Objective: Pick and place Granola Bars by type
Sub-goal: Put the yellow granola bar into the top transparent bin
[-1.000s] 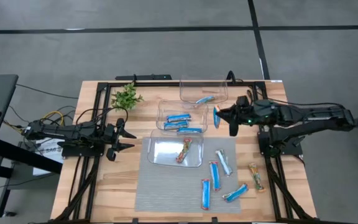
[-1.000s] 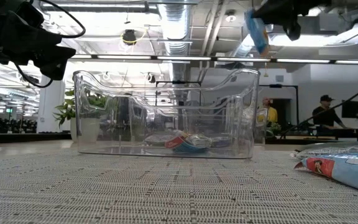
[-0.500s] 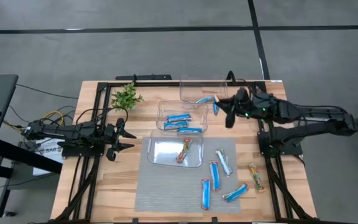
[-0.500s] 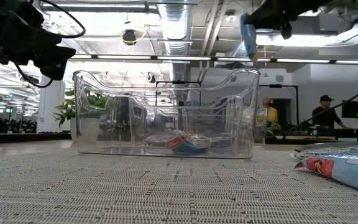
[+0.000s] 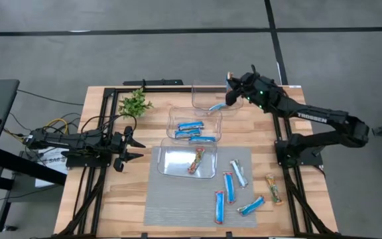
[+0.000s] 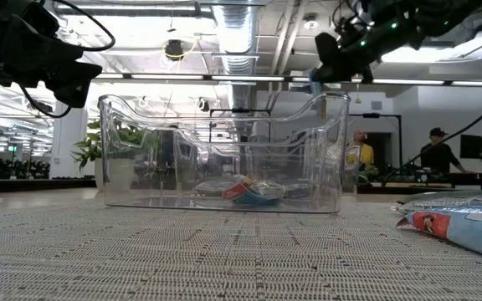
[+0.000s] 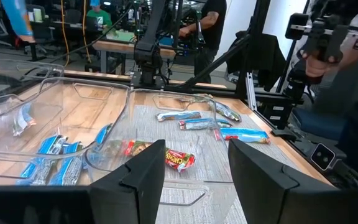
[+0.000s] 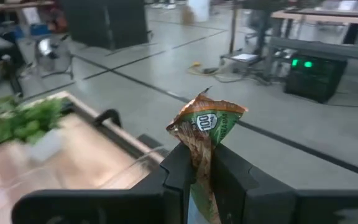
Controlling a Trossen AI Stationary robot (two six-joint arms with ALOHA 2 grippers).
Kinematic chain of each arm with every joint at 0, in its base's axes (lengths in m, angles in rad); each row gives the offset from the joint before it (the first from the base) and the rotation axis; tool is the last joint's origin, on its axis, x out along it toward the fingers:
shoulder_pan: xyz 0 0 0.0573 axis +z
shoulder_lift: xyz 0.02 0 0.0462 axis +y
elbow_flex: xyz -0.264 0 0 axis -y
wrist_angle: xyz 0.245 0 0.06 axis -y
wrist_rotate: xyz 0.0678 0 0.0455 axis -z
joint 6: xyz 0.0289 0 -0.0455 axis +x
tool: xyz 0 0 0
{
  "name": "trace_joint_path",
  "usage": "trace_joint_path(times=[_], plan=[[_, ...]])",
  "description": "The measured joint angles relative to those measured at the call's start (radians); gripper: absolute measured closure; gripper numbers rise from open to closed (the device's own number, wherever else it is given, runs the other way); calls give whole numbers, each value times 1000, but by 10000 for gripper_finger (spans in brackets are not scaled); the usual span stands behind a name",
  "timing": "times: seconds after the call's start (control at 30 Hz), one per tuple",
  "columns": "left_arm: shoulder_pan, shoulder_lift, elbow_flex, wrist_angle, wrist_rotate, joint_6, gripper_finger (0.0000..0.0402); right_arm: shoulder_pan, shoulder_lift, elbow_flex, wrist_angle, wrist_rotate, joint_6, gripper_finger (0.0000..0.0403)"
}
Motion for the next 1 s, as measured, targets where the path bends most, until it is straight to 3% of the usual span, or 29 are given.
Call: trace_joint_path(times=[0.23,0.6,0.83,1.0], plan=[[0,0,0,0,0,0,233,-16,49,52,-27,-2,5,358],[0,0,0,0,0,-5,233,-6,148,144,-322,-3,2,356],[0,0,0,0,0,-4,233,-6,200,148,-325,3,-29,351],[0,0,0,0,0,-5,233,-6,212,148,-326,4,-63,318]])
